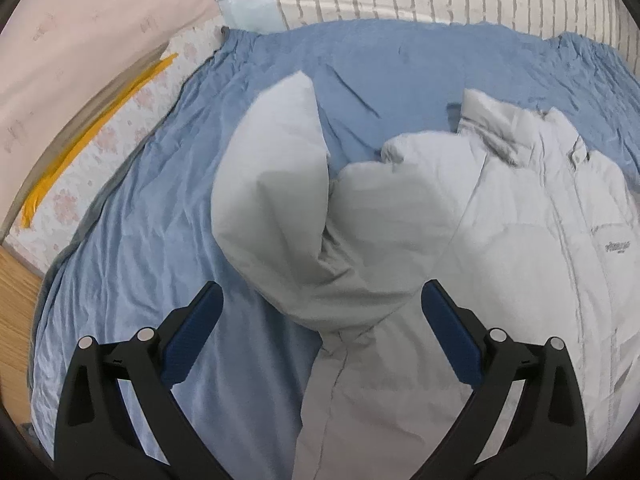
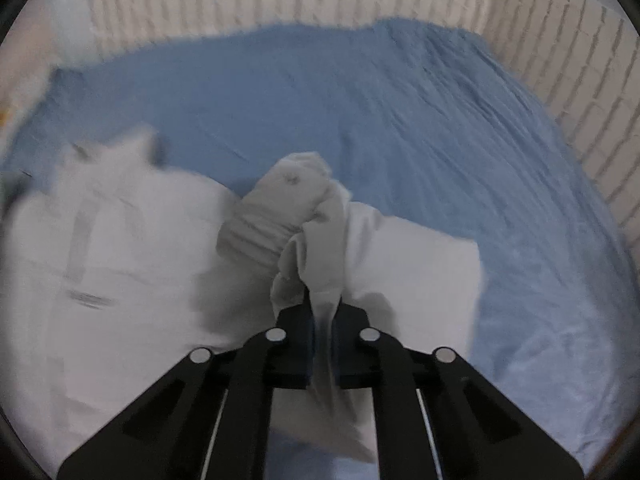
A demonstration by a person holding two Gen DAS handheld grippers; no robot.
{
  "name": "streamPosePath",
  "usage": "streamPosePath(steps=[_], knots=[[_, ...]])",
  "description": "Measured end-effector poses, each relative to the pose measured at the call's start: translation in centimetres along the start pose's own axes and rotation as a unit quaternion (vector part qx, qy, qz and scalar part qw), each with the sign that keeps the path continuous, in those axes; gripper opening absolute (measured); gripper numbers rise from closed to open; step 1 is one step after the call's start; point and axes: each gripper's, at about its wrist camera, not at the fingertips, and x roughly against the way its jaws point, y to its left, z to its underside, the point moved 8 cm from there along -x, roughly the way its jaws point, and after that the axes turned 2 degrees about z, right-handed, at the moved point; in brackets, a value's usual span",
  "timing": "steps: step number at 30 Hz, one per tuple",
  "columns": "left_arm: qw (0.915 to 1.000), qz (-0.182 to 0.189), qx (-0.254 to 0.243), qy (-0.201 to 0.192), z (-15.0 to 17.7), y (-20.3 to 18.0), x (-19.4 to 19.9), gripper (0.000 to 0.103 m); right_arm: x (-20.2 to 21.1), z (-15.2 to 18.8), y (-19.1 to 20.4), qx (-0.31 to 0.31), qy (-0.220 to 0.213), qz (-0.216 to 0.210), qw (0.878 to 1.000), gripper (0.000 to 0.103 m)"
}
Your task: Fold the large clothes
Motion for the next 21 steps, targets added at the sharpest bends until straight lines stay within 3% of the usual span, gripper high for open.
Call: streamPosePath(steps=[3, 7, 10, 13, 16, 18, 19, 21], knots=[[0.9999, 0.002, 0.010, -0.007, -0.9, 0.5, 0.5, 0.099, 3.6, -1.8, 6.5, 0.042, -0.038, -0.056, 0.997, 0.006], [0.9997, 0.000, 0.025, 0.001, -0.6, 1.7, 0.8, 0.099, 5.4, -2.9, 16.3, 0.084, -0.048, -0.140, 0.985, 0.006], [0.9994, -0.010, 0.031, 0.011, 0.0, 2.9, 0.8, 0.099, 4.4, -2.3, 24.7, 0.118, -0.027, -0.189, 0.974, 0.006], [0.9990, -0.003, 0.041, 0.016, 0.5, 3.8, 1.1, 0.099, 2.7, 0.4, 30.0, 0.145, 0.009, -0.202, 0.969, 0.006], [0.9988, -0.007, 0.042, 0.024, 1.2, 4.5, 1.4, 0.099, 0.7, 2.8, 31.7, 0.155, 0.055, -0.206, 0.965, 0.017], [0.9988, 0.001, 0.040, 0.030, 1.3, 4.2, 1.5, 0.099, 1.0, 3.2, 31.0, 0.161, 0.056, -0.192, 0.966, 0.045], [0.9987, 0.007, 0.040, 0.032, 1.2, 4.0, 1.6, 0.099, 1.9, 3.1, 30.3, 0.162, 0.048, -0.189, 0.967, 0.064], [0.9979, 0.034, 0.041, 0.038, 0.8, 2.6, 1.7, 0.099, 4.2, 2.1, 28.0, 0.161, 0.019, -0.185, 0.969, 0.068]])
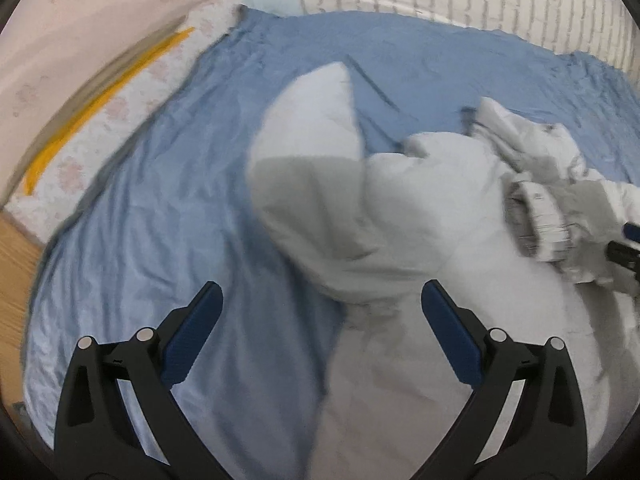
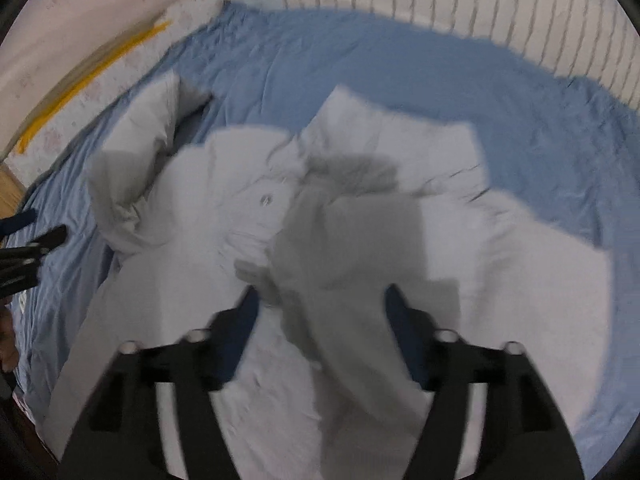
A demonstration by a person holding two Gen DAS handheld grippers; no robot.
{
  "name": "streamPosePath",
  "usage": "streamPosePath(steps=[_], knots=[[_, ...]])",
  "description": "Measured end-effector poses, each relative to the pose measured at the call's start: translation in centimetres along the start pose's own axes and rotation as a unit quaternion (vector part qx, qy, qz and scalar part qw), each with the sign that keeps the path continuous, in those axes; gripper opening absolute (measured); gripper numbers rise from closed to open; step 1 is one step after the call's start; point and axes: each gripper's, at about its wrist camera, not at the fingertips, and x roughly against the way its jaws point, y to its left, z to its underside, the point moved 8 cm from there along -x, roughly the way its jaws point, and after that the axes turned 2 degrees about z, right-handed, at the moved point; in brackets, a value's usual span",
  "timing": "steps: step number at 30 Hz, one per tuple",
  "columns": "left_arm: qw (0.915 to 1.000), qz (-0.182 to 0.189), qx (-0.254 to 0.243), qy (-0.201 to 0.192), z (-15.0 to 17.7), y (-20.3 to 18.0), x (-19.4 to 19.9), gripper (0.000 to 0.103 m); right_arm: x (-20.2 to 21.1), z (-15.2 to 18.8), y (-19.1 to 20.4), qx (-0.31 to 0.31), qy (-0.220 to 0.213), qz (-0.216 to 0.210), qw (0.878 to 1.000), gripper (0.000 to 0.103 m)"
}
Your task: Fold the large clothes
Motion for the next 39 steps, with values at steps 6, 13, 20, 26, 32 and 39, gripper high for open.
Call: streamPosePath(steps=[6, 13, 20, 26, 32, 39], knots=[[0.9949, 0.100, -0.017, 0.000, -1.8, -8.8, 1.3, 0.099, 6.4, 2.7, -12.1, -0.067, -0.036, 0.119, 0.990, 0.076], [0.9912, 0.104, -0.055, 0.060, -2.8, -18.8, -5.1, 0.099, 5.2, 10.1, -21.1, -0.192, 0.007, 0.123, 0.974, 0.076], [0.9842, 0.133, -0.074, 0.090, -1.2, -22.3, -8.8, 0.051, 4.3, 11.2, -22.1, -0.210, 0.001, 0.117, 0.971, 0.076], [0.9928, 0.107, -0.047, 0.026, -3.8, -15.9, -4.5, 0.010, 5.0, 8.9, -19.6, -0.187, -0.041, 0.129, 0.973, 0.076], [0.9959, 0.061, -0.017, 0.065, -1.8, -6.4, -6.5, 0.013, 2.6, 7.4, -16.1, -0.168, -0.029, 0.108, 0.979, 0.075], [0.9968, 0.025, -0.046, 0.061, 1.4, -7.1, -7.5, 0.024, -4.3, 7.6, -11.4, -0.108, 0.062, 0.096, 0.988, 0.008]])
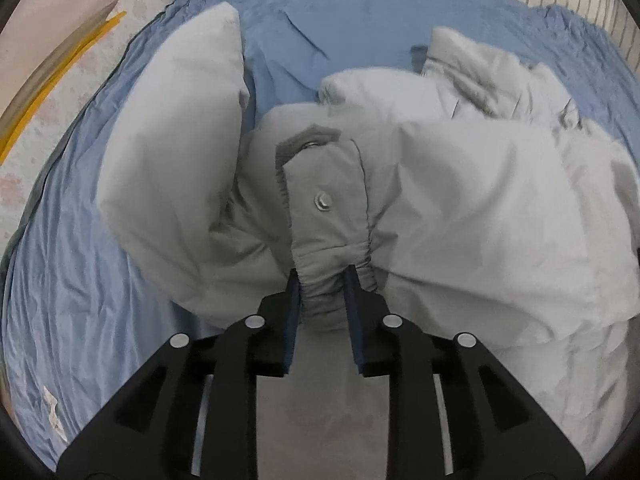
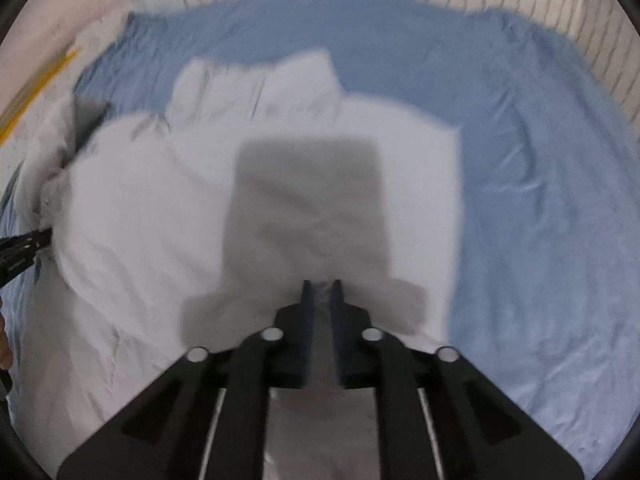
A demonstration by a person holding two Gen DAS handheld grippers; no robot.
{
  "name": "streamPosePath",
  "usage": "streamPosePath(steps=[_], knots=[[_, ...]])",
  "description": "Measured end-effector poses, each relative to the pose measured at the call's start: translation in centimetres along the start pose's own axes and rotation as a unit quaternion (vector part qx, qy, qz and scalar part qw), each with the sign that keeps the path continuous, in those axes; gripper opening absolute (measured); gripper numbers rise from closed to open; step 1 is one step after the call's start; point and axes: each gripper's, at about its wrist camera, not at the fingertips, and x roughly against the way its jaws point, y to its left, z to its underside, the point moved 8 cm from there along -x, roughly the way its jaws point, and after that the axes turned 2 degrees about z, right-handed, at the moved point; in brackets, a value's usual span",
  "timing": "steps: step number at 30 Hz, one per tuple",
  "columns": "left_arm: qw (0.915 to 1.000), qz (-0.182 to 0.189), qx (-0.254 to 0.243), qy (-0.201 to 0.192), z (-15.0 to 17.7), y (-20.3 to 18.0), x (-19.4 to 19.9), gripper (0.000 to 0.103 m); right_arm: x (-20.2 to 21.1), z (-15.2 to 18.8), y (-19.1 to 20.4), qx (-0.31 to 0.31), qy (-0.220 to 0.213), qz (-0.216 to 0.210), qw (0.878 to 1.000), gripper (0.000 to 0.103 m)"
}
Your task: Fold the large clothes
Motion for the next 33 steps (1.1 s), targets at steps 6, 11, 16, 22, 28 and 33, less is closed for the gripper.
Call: streamPosePath(steps=[6, 11, 16, 22, 28, 33], knots=[[0.9995, 0.014, 0.025, -0.015, 0.0, 1.7, 2.6, 0.059, -1.4, -1.3, 0.3, 0.028, 0.020, 0.027, 0.999, 0.010], [0.9938, -0.022, 0.078, -0.075, -0.2, 8.7, 7.7, 0.098, 3.3, -1.6, -0.6, 0.019, -0.037, 0.018, 0.999, 0.060], [0.9880, -0.038, 0.141, -0.052, -1.9, 15.3, 7.0, 0.098, 4.7, -0.8, -1.3, 0.021, -0.045, 0.026, 0.998, 0.060], [0.9894, -0.024, 0.141, -0.025, -6.5, 17.5, 4.2, 0.098, 4.2, -0.4, -2.2, 0.020, -0.040, 0.031, 0.999, 0.060], [0.9877, 0.034, 0.152, 0.012, -8.1, 15.3, -1.6, 0.075, 3.1, 0.2, -2.3, 0.024, -0.027, 0.037, 0.999, 0.060], [0.9755, 0.106, 0.189, -0.035, -8.2, 14.7, 0.9, 0.008, 2.8, 0.5, -2.1, 0.051, -0.038, 0.054, 0.996, 0.060]])
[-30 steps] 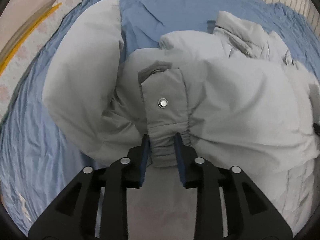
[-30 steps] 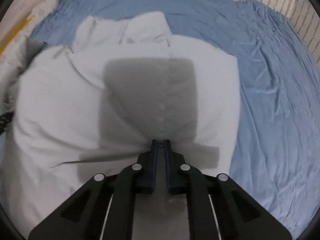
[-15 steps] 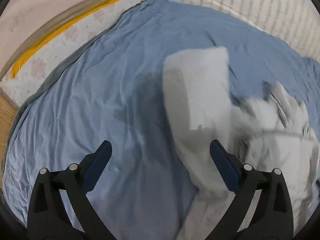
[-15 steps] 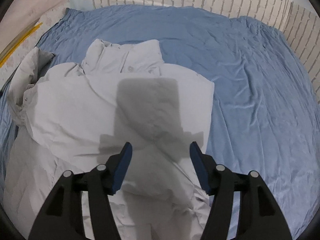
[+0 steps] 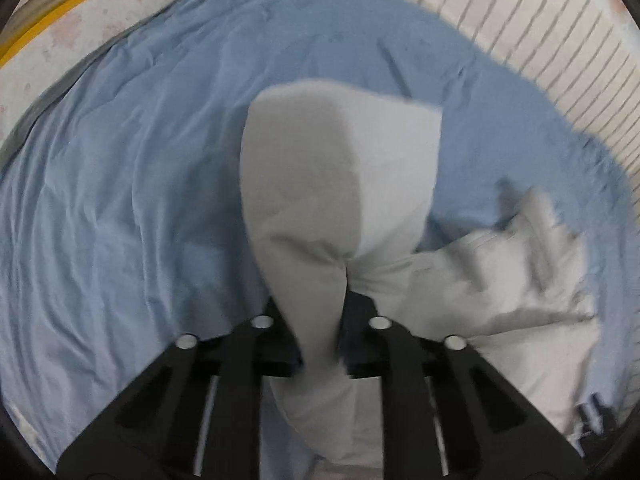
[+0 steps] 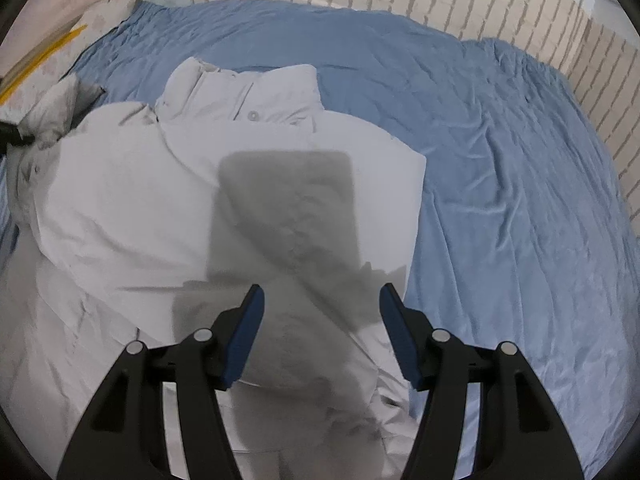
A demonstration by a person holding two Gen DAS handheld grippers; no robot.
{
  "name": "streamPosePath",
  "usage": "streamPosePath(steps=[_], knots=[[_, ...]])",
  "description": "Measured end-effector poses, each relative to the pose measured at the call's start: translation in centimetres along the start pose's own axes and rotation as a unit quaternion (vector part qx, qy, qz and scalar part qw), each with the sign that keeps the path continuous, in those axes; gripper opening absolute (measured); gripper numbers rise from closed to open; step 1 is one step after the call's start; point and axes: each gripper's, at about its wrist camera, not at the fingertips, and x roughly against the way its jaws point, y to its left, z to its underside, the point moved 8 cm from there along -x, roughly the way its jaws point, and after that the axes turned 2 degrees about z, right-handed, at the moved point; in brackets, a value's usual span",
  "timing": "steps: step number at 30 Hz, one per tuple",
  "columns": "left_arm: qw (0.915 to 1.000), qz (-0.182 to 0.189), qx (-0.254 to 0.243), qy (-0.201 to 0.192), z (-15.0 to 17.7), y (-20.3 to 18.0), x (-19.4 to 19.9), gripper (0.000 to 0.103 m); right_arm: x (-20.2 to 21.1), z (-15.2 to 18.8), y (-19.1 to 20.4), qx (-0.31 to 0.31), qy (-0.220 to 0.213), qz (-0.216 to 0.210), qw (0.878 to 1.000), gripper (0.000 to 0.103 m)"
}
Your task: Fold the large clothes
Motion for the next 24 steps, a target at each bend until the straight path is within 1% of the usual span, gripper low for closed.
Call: streamPosePath(steps=[1, 2, 4, 5, 6, 8, 9, 11, 12, 13, 14, 15, 16, 18, 19, 20, 21, 22, 23, 24], knots=[[0.9997, 0.011, -0.004, -0.022, 0.0, -0.6, 1.7, 0.008, 0.0, 0.0, -0.1, 0.001, -0.002, 0.000, 1.000, 0.060], [0.9986, 0.020, -0.020, -0.045, 0.1, -1.6, 3.5, 0.008, 0.1, 0.1, -0.1, -0.001, -0.004, -0.002, 1.000, 0.060], [0.9950, 0.019, -0.067, -0.072, 1.0, -4.1, 6.4, 0.008, 0.4, 0.0, -0.1, -0.005, -0.008, -0.007, 1.000, 0.060], [0.9921, 0.019, -0.093, -0.082, 1.7, -5.6, 7.5, 0.007, 0.6, 0.0, -0.1, -0.008, -0.011, -0.010, 1.000, 0.060], [0.9872, 0.029, -0.127, -0.091, 3.0, -7.6, 9.1, 0.007, 0.7, -0.1, 0.0, -0.009, -0.013, -0.011, 1.000, 0.060], [0.9784, 0.039, -0.179, -0.096, 5.2, -10.8, 10.3, 0.007, 1.3, -0.2, 0.1, -0.011, -0.020, -0.015, 1.000, 0.060], [0.9714, 0.043, -0.214, -0.093, 7.1, -13.0, 10.6, 0.007, 1.6, -0.2, 0.2, -0.012, -0.022, -0.017, 1.000, 0.060], [0.9626, 0.051, -0.253, -0.083, 9.8, -15.3, 10.4, 0.007, 2.2, -0.1, 0.2, -0.013, -0.026, -0.018, 0.999, 0.061], [0.9591, 0.058, -0.268, -0.070, 11.4, -16.5, 9.5, 0.007, 2.5, 0.0, 0.3, -0.012, -0.028, -0.018, 0.999, 0.063], [0.9577, 0.063, -0.275, -0.056, 12.4, -17.4, 8.3, 0.008, 2.8, 0.0, 0.3, -0.010, -0.029, -0.017, 0.999, 0.065], [0.9569, 0.064, -0.281, -0.032, 13.9, -18.1, 6.5, 0.008, 3.0, 0.2, 0.2, -0.007, -0.030, -0.014, 0.999, 0.066], [0.9565, 0.057, -0.286, -0.018, 15.0, -17.4, 6.1, 0.008, 3.1, 0.3, 0.1, -0.006, -0.029, -0.012, 0.999, 0.066], [0.9561, 0.046, -0.289, -0.005, 15.9, -17.6, 4.6, 0.008, 3.0, 0.4, 0.1, -0.006, -0.026, -0.011, 1.000, 0.067], [0.9578, 0.034, -0.285, 0.017, 17.3, -17.1, 2.4, 0.010, 2.7, 0.9, -0.2, -0.007, -0.016, -0.010, 1.000, 0.067], [0.9592, 0.033, -0.280, 0.017, 17.6, -16.9, 2.2, 0.012, 2.6, 1.1, -0.4, -0.006, -0.011, -0.007, 1.000, 0.067], [0.9600, 0.032, -0.278, 0.014, 17.6, -17.0, 2.0, 0.014, 2.4, 1.3, -0.7, -0.004, -0.008, -0.003, 1.000, 0.067], [0.9605, 0.034, -0.276, 0.011, 17.6, -16.8, 2.8, 0.019, 2.4, 1.4, -1.0, -0.002, -0.006, 0.001, 1.000, 0.067], [0.9600, 0.040, -0.277, 0.011, 17.7, -16.8, 3.6, 0.026, 2.4, 1.5, -1.2, -0.001, -0.005, 0.004, 1.000, 0.067], [0.9588, 0.046, -0.280, 0.012, 17.9, -16.9, 3.9, 0.046, 2.3, 1.5, -1.5, -0.002, -0.004, 0.006, 1.000, 0.067], [0.9568, 0.043, -0.288, 0.008, 17.9, -16.7, 4.7, 0.061, 2.3, 1.5, -1.8, -0.005, -0.004, 0.006, 1.000, 0.067]])
